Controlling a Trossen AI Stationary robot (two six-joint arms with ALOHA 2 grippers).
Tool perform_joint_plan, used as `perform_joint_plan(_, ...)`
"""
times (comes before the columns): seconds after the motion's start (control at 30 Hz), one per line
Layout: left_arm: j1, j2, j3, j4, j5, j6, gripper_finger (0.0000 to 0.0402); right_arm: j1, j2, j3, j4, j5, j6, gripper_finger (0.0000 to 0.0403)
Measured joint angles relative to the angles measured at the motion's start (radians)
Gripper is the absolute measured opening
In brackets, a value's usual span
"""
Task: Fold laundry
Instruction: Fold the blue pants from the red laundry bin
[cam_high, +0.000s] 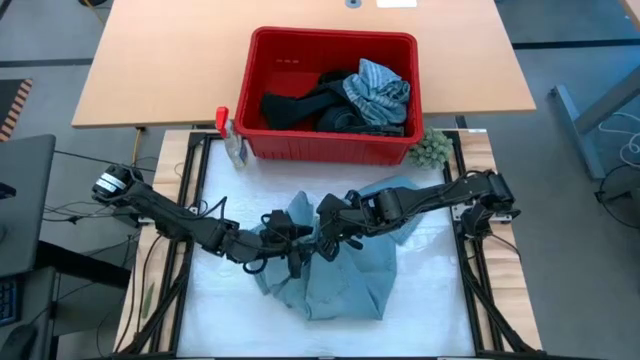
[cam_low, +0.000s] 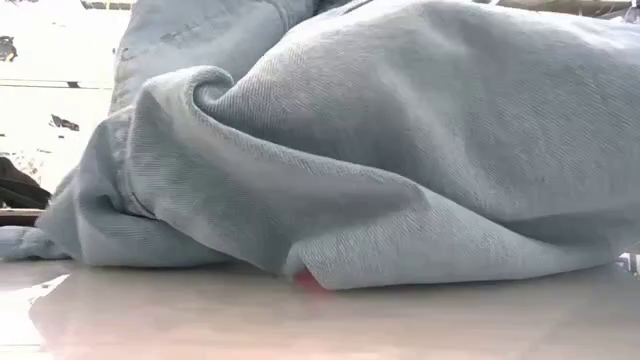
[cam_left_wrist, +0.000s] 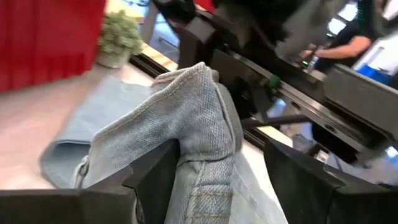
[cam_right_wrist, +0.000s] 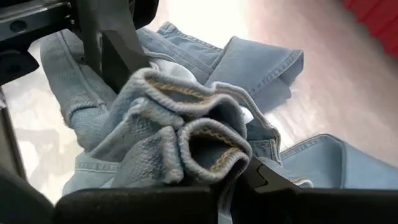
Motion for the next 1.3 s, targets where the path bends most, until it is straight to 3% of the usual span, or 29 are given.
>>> perform_joint_plan(0.4, 0.079, 0.0, 0.0, -0.06, 0.119, 0.057, 0.0236, 0.002, 0.0, 0.0, 0.0, -0.129, -0.143, 0.0034)
perform_joint_plan(0.6, 0.098, 0.0, 0.0, -0.059, 0.184, 0.044, 0.0233, 0.004, 0.0, 0.0, -0.014, -0.129, -0.161, 0.0034)
perform_joint_plan(0.73, 0.098, 0.001, 0.0, -0.061, 0.18, 0.03, 0.0186, 0.002, 0.0, 0.0, -0.022, -0.129, -0.167, 0.0037)
perform_joint_plan(0.93, 0.098, 0.0, 0.0, -0.084, 0.168, 0.027, 0.0036, 0.002, 0.0, 0.0, -0.036, -0.14, -0.215, 0.0055)
perform_joint_plan(1.17, 0.1, 0.002, -0.001, -0.086, 0.147, 0.083, 0.0027, 0.0, -0.022, 0.002, -0.102, -0.157, -0.293, 0.0076)
perform_joint_plan(1.3, 0.099, -0.017, -0.003, -0.095, 0.142, 0.12, 0.0027, 0.006, -0.088, 0.004, -0.153, -0.191, -0.364, 0.0117)
